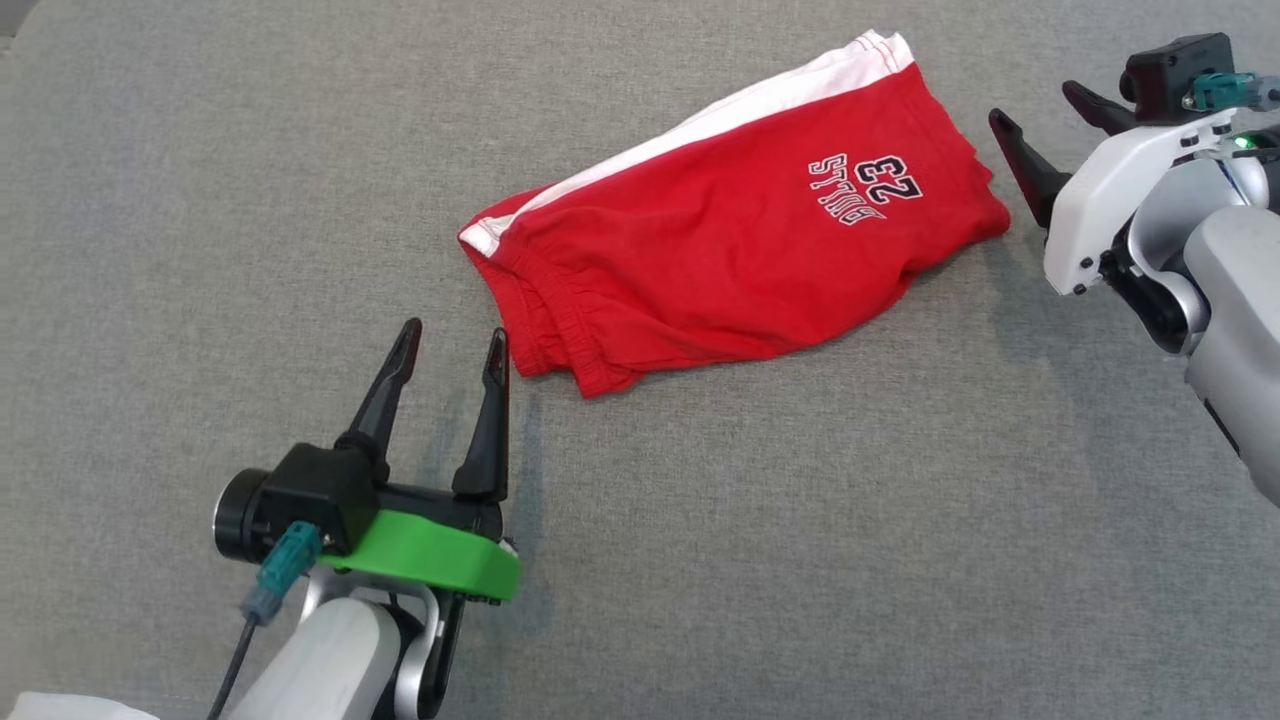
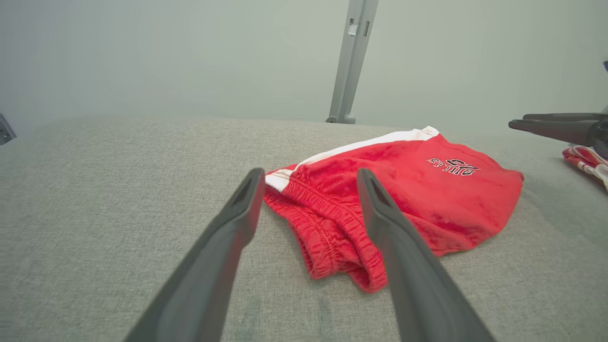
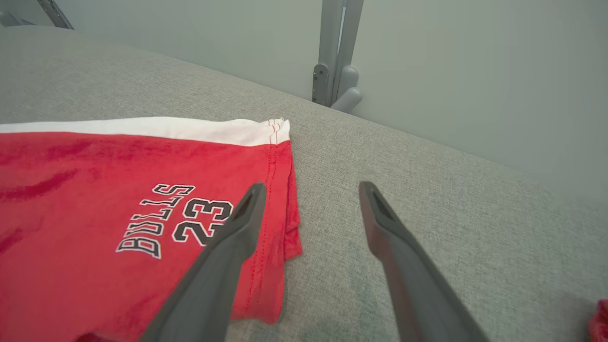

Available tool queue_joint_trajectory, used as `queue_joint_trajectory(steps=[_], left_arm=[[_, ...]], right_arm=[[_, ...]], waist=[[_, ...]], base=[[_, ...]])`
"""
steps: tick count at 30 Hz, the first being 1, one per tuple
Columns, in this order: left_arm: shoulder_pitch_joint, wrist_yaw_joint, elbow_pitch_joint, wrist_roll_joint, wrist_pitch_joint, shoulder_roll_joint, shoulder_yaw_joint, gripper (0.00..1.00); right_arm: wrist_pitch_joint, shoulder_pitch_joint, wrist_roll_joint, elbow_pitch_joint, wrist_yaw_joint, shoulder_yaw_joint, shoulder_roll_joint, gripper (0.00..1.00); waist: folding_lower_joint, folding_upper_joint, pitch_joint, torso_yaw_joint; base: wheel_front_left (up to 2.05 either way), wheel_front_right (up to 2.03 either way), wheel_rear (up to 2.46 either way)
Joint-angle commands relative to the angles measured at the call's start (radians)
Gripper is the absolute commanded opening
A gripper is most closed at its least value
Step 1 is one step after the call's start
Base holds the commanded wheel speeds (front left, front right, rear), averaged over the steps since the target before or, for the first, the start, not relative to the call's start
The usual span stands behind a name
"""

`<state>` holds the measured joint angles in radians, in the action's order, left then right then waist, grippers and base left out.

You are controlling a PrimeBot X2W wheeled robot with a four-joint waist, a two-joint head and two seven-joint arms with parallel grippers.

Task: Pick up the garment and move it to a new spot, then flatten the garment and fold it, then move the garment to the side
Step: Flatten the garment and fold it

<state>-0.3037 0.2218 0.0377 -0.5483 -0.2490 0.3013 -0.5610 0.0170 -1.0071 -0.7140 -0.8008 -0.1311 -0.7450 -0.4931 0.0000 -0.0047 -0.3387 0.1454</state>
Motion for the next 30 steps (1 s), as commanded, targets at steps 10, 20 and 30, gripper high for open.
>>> queue_joint_trajectory(steps=[10, 20, 30], left_arm=[[0.037, -0.058, 0.018, 0.091, -0.016, -0.112, 0.024, 1.0], [0.077, -0.163, 0.074, 0.166, -0.016, -0.212, 0.105, 1.0], [0.159, -0.216, 0.145, 0.205, -0.016, -0.235, 0.191, 1.0]], right_arm=[[-0.108, -0.02, 0.062, -0.109, 0.001, 0.075, 0.028, 1.0], [-0.176, 0.034, 0.015, -0.158, 0.0, 0.091, 0.047, 0.0], [-0.116, 0.128, -0.141, -0.008, 0.0, 0.084, 0.091, 0.0]], waist=[[0.0, 0.0047, -0.078, 0.109], [0.0, 0.0047, -0.061, 0.154], [0.0, 0.0047, 0.057, 0.03]], base=[[0.0, 0.0, 0.0], [0.0, 0.0, 0.0], [0.0, 0.0, 0.0]])
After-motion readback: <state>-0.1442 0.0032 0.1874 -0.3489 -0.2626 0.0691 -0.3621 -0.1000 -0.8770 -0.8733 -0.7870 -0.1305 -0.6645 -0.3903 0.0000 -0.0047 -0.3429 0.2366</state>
